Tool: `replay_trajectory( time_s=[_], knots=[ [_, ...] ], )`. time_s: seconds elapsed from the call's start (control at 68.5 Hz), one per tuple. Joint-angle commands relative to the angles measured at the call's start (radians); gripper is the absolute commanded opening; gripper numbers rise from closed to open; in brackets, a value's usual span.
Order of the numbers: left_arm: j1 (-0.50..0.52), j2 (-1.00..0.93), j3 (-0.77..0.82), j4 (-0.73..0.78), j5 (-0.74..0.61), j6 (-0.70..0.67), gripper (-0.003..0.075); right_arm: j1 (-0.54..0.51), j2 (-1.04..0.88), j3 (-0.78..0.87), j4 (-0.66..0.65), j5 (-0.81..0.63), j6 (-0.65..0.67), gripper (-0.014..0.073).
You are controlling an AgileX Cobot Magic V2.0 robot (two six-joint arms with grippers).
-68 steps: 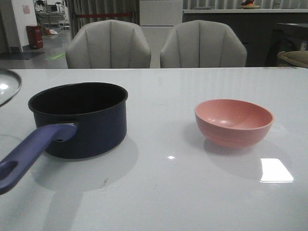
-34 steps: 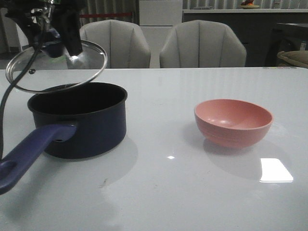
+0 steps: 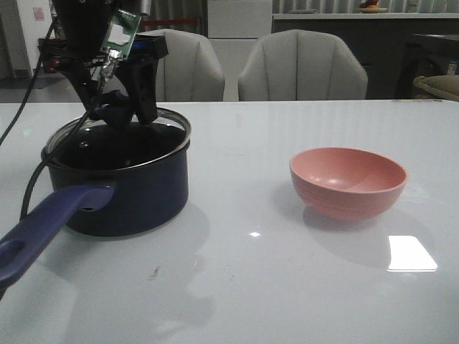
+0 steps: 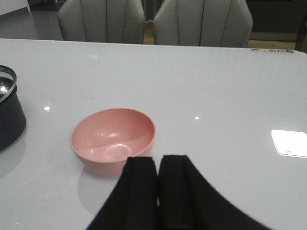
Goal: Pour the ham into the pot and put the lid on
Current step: 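Lower the glass lid onto the saucepan with the left gripper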
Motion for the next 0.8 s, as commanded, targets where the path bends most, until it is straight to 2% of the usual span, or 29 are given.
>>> replay_trajectory(
  time_s=[0.0,0.657,0.788],
  knots=[
    [-0.007,-0.062,-0.038,-0.027,0.025,-0.008,0.0236,0.0,0.005,-0.027,0.013,-0.07,-0.011,0.0147],
    [-0.007,-0.062,0.029,-0.005,0.027,-0.008,0.0255,0.0,0.005,-0.027,0.013,-0.07,-0.011,0.0147],
    [-0.007,-0.062,0.029,-0.005,0.027,-0.008,0.0335,0.0,0.005,-0.027,0.013,-0.07,-0.011,0.0147]
  ],
)
